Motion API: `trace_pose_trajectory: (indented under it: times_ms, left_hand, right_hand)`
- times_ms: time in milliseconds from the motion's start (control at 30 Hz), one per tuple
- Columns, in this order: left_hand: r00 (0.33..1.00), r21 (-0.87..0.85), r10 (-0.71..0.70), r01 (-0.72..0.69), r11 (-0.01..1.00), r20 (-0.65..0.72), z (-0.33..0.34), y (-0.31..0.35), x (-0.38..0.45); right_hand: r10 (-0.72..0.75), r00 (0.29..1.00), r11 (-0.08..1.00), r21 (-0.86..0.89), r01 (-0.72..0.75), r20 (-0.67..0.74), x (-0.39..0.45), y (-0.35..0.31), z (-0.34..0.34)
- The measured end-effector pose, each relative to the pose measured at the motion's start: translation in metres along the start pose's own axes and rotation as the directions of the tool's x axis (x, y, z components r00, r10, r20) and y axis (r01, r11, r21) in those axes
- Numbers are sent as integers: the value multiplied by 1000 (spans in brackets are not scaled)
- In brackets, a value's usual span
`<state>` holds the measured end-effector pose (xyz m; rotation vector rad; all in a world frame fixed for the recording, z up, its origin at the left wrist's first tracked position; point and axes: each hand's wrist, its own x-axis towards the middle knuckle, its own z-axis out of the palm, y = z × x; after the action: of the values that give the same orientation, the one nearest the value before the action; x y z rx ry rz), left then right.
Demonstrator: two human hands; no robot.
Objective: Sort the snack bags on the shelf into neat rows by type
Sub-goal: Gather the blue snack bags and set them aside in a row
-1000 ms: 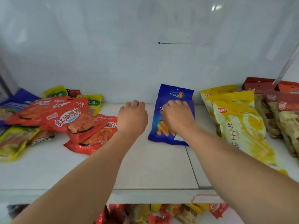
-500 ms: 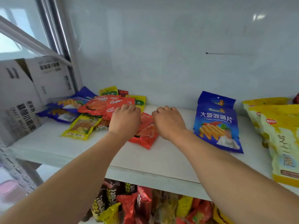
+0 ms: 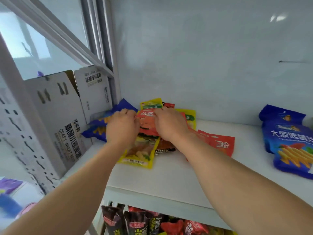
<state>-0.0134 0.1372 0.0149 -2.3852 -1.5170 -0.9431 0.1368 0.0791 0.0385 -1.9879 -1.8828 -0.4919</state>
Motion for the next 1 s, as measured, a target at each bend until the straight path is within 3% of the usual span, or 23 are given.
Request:
trace_pose_trajectory:
  times_ms: [67,167,333,367,433,500,633,700,800,933,1000]
  left_hand:
    - [988,-124,-149,153,981,35,0,-24,15]
    - [947,-217,-295,318,923,129,5,-56,39]
    - [842,-244,-443,519,819,308,10,-85,61]
    - [820,-237,-453,545,804,350,11,-87,63]
    - [782,-201,-459,574,793,423,13,-90,66]
    - [744,-181,-469,605,776,476,14,-94,68]
    - [688,-209,-485,667,715,539,13,-104,74]
    - [670,-233,-483,690,685,563,16,-108,75]
    - [663,-320,-483,722,613,572,18,-110,71]
    - [691,-479,-447,719,503,568,22,-110,59]
    - [666,-502,-447,745,438,598,24,-112,57]
  right_hand:
    - [55,998,982,178,-60,35,20,-16,11]
    - [142,986,869,464,-168,92,48,-35,28]
    - [178,947,669,674,-315,266,86,-63,39]
    - [172,932,645,678,-352,319,91,-67,44]
    - [136,885,722,567,-397,446,95,-71,52]
    - [164,868,837,399,-373,469,93,-73,58]
    - [224,841,882,265,-390,493,98,-74,64]
    - [246,823,879,240,-412,511,103,-77,73]
    - [334,784,787,302,-537,523,108,-81,85]
    - [355,738,717,339,-609,574,113,-84,99]
    - [398,756,649,423,-633,520,116,-81,95]
